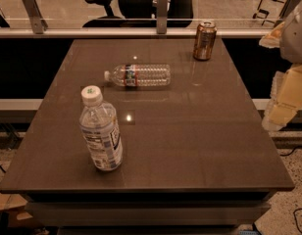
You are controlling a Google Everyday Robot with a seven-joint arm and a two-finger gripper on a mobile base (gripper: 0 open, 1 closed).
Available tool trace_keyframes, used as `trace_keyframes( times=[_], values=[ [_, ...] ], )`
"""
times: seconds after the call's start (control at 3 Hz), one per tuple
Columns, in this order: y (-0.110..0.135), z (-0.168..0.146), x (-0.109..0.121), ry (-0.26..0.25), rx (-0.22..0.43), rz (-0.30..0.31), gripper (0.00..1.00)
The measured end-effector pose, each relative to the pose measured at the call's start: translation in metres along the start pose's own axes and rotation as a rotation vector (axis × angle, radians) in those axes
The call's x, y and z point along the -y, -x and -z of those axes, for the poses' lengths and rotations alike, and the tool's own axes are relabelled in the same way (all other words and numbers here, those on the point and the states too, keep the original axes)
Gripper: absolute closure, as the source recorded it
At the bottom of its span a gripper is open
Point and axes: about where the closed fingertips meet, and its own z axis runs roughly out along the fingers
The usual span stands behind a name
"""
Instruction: Place water bottle upright
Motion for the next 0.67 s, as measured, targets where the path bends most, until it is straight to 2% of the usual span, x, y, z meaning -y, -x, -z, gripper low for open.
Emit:
trace_keyframes(
  times=[0.67],
  values=[
    [0.0055,0.0078,0.0054,-0.02,-0.01,0.017,0.0]
  ],
)
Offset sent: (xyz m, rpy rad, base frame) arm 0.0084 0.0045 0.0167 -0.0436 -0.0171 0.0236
